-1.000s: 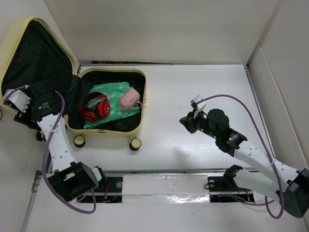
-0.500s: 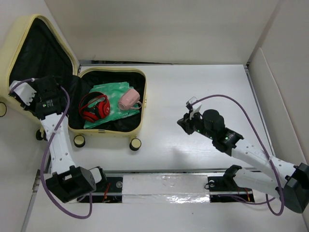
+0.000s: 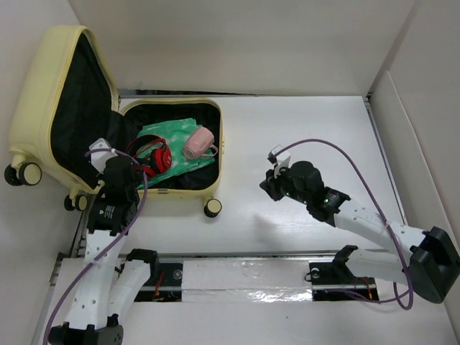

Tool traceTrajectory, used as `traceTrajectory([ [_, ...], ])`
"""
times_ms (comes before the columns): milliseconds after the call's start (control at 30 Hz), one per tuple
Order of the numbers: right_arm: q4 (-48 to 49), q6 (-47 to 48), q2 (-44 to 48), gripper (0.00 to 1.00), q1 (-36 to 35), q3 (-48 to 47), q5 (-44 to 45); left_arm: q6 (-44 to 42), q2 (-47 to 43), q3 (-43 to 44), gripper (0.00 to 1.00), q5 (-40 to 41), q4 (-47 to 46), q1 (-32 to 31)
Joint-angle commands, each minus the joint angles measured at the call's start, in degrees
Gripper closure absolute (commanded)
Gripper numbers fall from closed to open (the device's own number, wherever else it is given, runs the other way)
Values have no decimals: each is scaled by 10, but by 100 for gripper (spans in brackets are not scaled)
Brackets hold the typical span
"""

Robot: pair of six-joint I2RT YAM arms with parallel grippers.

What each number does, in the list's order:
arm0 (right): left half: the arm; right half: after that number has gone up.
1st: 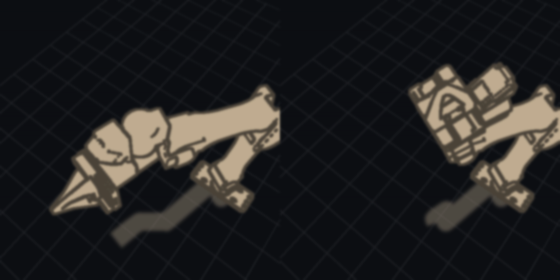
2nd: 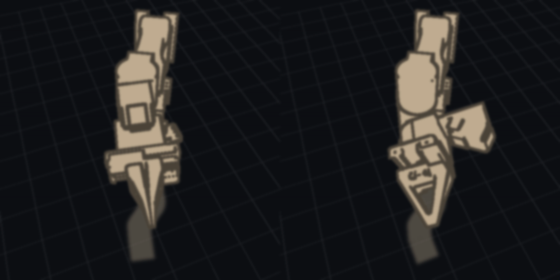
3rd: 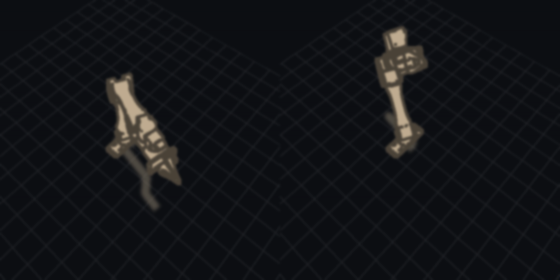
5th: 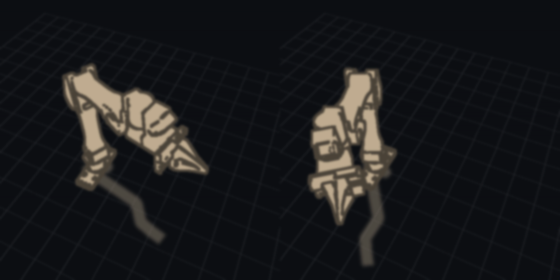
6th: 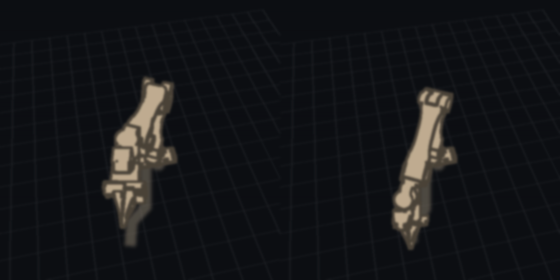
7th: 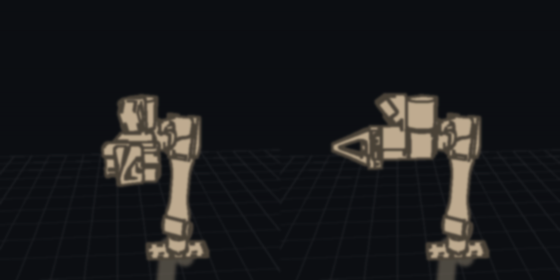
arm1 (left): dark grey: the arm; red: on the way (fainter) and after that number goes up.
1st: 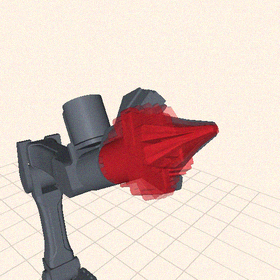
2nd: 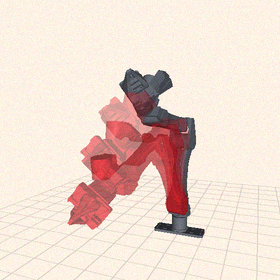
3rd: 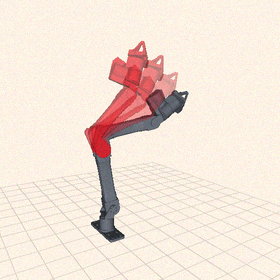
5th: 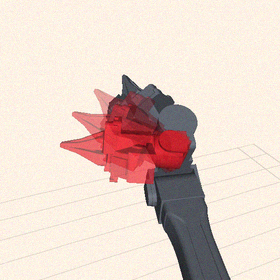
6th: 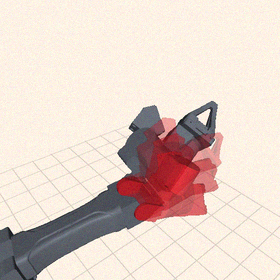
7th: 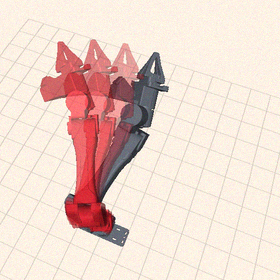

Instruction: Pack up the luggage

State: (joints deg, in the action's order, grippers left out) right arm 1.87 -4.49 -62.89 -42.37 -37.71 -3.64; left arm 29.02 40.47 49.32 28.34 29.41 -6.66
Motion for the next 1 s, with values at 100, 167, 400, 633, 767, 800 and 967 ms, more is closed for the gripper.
traceTrajectory([
  [100,95,-50,-49,83,-5,-24,54,-35,-27,-12,100,-154,-50,0],
  [167,93,-65,-69,80,-24,-39,46,-34,-22,-3,100,-126,-31,0],
  [400,40,-38,-58,74,-43,-106,57,1,-42,109,44,142,56,-6],
  [633,19,-10,-29,75,4,-78,48,18,-11,138,27,337,82,-6],
  [767,45,-11,-2,76,18,-48,-15,36,56,153,37,378,119,1],
  [800,44,-12,0,76,18,-47,-9,36,67,157,38,372,128,12],
  [967,38,-8,-19,76,18,-56,-19,2,144,209,36,259,115,162],
])
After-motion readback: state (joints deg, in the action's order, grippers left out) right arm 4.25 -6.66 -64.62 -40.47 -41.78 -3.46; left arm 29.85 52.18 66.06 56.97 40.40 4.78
